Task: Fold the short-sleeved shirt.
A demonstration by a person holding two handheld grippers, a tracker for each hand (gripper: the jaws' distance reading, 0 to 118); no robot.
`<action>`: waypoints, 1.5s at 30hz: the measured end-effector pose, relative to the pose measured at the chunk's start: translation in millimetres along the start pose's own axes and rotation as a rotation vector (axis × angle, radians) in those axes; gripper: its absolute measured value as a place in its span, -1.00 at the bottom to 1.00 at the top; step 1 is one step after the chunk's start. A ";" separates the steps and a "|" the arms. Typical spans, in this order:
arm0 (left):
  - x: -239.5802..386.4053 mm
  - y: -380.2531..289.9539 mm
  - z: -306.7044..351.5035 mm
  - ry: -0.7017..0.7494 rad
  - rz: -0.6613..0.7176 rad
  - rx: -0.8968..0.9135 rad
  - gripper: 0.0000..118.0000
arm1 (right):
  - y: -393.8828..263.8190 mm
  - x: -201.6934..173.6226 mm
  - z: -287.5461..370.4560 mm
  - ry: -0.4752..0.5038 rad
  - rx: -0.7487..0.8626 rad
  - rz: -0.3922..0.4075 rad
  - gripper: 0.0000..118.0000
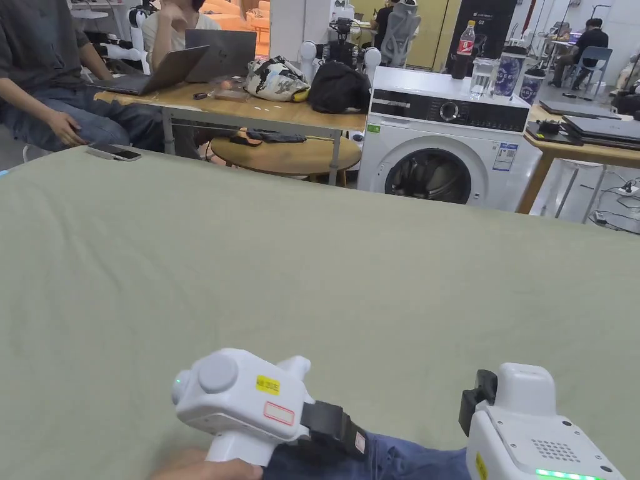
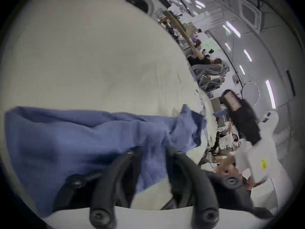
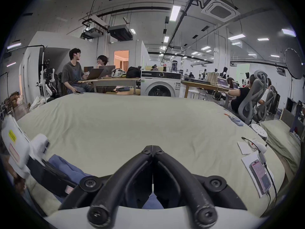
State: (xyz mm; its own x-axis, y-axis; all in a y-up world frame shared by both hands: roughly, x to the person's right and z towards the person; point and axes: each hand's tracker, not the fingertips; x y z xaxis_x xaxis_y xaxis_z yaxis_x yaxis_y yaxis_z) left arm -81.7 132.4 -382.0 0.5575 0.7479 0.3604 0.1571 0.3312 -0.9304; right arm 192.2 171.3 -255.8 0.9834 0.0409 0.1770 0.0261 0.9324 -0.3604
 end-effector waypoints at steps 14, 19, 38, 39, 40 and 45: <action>-104.0 -17.6 84.5 0.120 0.141 0.079 0.16 | 9.3 0.1 7.8 0.022 0.063 -0.027 -1.00; -135.7 -36.3 69.3 -0.154 0.254 0.198 0.16 | 9.0 -0.6 8.9 0.026 0.057 -0.035 -1.00; -96.3 -35.6 105.0 -0.096 0.163 0.235 -0.87 | 14.1 12.1 8.8 0.009 0.053 -0.033 -1.00; -94.6 -34.6 116.5 -0.092 0.162 0.244 -0.87 | 15.3 11.6 8.3 0.010 0.053 -0.034 -1.00; -90.9 -33.5 130.0 -0.070 0.163 0.254 -0.87 | 16.7 10.7 7.5 0.010 0.052 -0.035 -1.00; -63.7 -32.6 179.7 0.126 0.137 0.284 -0.87 | 19.9 1.5 5.7 0.035 0.054 -0.043 -1.00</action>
State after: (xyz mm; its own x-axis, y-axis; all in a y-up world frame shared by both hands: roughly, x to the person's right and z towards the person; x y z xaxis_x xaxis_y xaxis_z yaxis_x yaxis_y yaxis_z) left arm -268.8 177.4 -362.5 0.6567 0.7257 0.2053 -0.1498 0.3923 -0.9075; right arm 193.1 192.0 -257.5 0.9872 -0.0108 0.1589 0.0592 0.9510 -0.3036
